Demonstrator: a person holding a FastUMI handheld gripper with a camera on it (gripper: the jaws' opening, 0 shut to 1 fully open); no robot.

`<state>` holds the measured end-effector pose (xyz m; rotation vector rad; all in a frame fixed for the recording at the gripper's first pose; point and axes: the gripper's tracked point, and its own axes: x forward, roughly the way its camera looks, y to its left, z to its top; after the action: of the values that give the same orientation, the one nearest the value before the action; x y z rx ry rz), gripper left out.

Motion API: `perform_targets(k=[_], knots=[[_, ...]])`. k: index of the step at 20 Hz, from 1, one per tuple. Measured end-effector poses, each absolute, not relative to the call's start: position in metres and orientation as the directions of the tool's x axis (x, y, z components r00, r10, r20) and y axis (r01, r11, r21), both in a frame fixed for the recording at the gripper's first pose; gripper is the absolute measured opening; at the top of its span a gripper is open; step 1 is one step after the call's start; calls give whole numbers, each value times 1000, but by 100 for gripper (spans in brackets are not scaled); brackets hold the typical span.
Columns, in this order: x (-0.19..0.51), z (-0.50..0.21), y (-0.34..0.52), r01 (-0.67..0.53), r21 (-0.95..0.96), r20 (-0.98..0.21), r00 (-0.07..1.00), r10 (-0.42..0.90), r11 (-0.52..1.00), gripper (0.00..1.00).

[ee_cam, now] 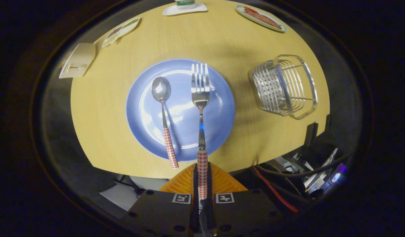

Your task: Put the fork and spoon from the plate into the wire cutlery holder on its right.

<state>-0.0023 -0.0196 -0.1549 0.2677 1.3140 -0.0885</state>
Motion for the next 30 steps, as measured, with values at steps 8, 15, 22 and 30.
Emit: perform_targets(k=[8,15,22,30], knots=[[-44,-104,-84,462,194,-981,99,168,866,13],[-20,-97,-102,600,267,-921,-71,383,754,13],[7,-96,-106,689,323,-795,-175,581,649,13],[40,-105,-104,713,400,-675,-196,712,576,13]])
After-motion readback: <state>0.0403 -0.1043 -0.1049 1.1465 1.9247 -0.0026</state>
